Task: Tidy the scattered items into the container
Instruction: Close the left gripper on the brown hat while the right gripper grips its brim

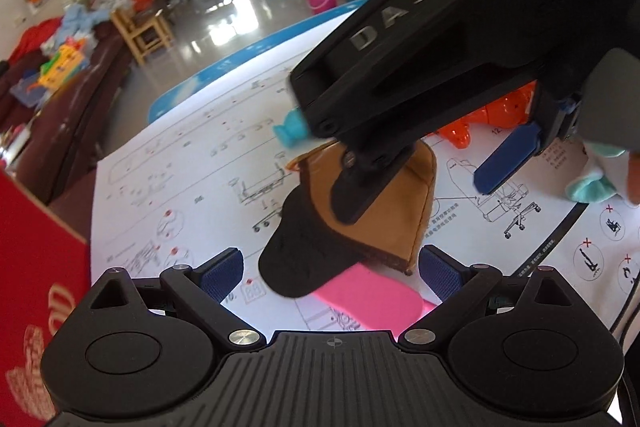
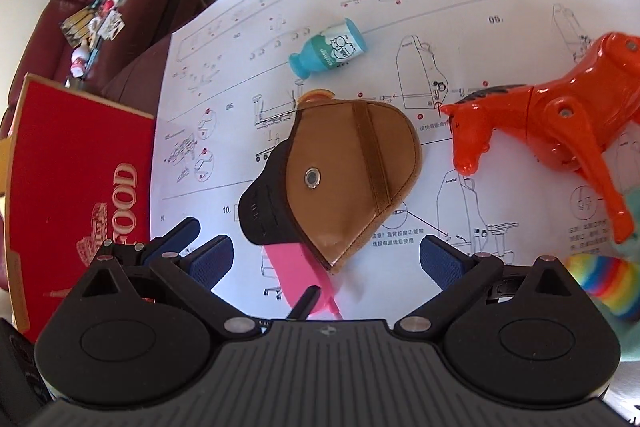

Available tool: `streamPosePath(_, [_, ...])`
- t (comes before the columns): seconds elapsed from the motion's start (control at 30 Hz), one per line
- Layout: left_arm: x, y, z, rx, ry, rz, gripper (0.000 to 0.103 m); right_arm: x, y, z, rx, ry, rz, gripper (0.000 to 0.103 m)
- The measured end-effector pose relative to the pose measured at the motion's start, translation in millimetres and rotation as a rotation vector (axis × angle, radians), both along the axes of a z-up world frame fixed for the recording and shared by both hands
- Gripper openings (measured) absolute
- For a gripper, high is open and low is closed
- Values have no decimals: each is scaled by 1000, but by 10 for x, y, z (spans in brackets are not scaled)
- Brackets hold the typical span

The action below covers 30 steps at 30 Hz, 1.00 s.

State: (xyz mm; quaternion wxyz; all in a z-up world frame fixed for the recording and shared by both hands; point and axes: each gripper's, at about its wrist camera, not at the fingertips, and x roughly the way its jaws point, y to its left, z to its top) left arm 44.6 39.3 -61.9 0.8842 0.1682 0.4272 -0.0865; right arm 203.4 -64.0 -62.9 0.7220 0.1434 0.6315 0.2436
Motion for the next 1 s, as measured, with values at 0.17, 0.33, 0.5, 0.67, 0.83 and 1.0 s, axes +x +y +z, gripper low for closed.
streamPosePath(0.17, [213,26,-97,-14,36,-94,100,80,71,-131,-4,27,-16,100])
streamPosePath(0.33, [470,102,-201,-59,71,-122,103,146,35,-209,28,50,-46,100])
streamPosePath(0.5, [643,214,-294,-145,115,-136,103,141,-55,-295,96,75,-108,102])
streamPosePath(0.67, [666,235,-387,-150,133,-133,103,127,-36,-229,109,28,-104,84])
streamPosePath(0.83, [641,333,-402,-161,133,-112,103,114,-97,-248,101,28,-116,63])
streamPosePath(1.0, [559,303,-330,-129,86,-129,103,62,-154,-221,125,43,-112,66])
